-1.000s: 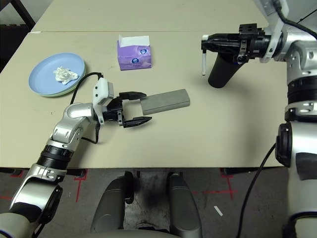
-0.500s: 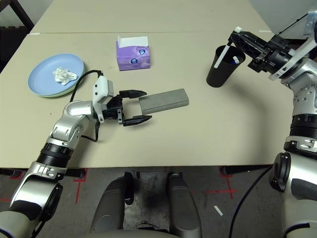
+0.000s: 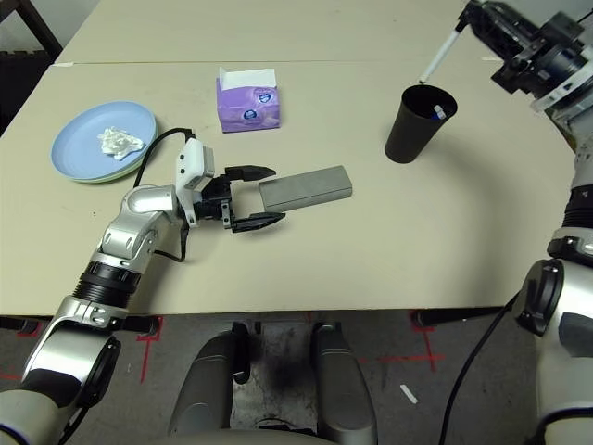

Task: Organize and tidy the items on the table.

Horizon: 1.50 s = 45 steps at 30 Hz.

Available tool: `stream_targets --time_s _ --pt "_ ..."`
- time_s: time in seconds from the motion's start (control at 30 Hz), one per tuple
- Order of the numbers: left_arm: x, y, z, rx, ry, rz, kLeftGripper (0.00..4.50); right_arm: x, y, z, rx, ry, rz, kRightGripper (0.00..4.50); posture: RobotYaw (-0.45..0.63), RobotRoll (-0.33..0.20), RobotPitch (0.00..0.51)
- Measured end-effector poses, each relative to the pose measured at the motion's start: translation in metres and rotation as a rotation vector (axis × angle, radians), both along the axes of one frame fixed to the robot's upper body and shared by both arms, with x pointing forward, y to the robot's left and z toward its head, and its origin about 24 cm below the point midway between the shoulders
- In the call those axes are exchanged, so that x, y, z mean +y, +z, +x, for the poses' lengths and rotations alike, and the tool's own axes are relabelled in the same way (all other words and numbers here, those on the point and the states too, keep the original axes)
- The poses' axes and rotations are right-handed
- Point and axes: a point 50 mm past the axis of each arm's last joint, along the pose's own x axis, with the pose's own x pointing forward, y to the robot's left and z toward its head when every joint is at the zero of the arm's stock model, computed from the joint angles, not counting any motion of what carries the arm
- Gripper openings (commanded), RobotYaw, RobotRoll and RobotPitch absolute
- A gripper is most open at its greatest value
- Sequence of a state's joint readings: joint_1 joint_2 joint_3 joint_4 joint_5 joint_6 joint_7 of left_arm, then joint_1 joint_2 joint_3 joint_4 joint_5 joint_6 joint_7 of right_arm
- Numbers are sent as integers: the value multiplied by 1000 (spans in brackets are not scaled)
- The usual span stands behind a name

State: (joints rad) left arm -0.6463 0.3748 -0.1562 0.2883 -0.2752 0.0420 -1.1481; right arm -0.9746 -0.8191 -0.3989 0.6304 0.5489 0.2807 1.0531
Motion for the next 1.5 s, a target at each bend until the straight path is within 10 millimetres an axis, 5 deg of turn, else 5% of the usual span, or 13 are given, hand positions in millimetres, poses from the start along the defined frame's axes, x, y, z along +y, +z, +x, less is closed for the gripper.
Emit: stream_targets --time_s 0.7,1.1,1.5 --pt "-6 3 2 -12 -18 -12 4500 -11 -27 5 48 -69 -67 321 -85 0 154" --pt "-1 -1 2 -3 -6 0 4500 4 -37 14 63 -51 -97 4478 -79 0 159" --pt "-1 0 2 -5 -6 0 4500 19 -31 13 40 -14 -141 4478 -78 0 159"
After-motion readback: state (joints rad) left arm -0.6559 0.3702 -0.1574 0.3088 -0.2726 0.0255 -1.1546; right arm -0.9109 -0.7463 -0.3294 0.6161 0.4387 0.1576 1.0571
